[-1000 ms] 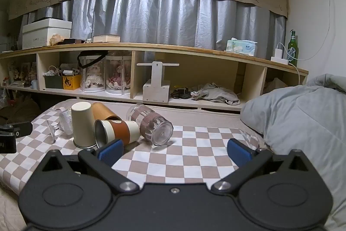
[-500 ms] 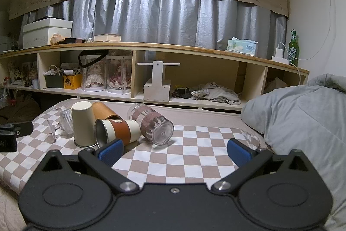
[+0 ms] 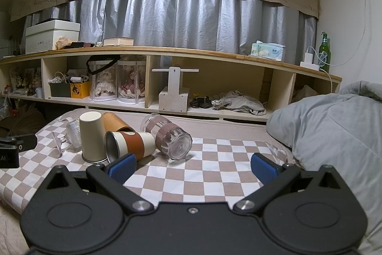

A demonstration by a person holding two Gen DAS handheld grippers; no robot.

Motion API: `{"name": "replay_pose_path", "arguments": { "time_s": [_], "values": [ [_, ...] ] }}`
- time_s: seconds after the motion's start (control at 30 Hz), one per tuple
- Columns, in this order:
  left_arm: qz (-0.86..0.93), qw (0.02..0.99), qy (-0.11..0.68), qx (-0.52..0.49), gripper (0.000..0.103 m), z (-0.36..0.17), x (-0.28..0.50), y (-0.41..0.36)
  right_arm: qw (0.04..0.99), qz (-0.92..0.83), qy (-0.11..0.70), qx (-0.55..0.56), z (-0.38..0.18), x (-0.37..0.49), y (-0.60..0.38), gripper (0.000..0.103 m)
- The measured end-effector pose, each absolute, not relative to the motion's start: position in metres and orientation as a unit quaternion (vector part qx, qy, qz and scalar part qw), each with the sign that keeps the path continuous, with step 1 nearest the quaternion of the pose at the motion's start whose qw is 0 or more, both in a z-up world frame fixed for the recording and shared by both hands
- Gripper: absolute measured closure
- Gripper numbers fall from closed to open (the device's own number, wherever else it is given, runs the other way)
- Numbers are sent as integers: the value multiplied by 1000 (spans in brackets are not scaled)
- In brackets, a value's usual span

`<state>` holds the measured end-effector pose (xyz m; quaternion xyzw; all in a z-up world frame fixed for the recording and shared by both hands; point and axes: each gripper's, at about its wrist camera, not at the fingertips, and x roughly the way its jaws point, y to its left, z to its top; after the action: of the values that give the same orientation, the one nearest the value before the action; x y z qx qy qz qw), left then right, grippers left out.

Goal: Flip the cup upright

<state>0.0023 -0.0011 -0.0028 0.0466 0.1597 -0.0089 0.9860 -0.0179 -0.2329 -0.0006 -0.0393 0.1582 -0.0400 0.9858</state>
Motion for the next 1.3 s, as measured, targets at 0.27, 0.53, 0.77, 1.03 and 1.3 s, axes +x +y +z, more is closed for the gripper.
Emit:
{"name": "replay_pose_path", "arguments": {
  "time_s": [0.27,0.53,0.77,1.03,1.3],
  "values": [
    [-9,986,160,45,0,-2,2,0,986,-40,158,-39,-1,-18,-233,0],
    [-9,986,161,44,0,-2,2,0,986,-40,158,-38,-1,-18,-234,0],
    [-9,986,161,45,0,-4,5,0,986,-40,159,-38,-1,-18,-235,0],
    [-10,986,162,45,0,-5,5,-1,986,-40,159,-37,-1,-18,-236,0],
    [-10,986,161,45,0,-7,6,-3,986,-40,159,-37,-1,-18,-236,0]
  ]
}}
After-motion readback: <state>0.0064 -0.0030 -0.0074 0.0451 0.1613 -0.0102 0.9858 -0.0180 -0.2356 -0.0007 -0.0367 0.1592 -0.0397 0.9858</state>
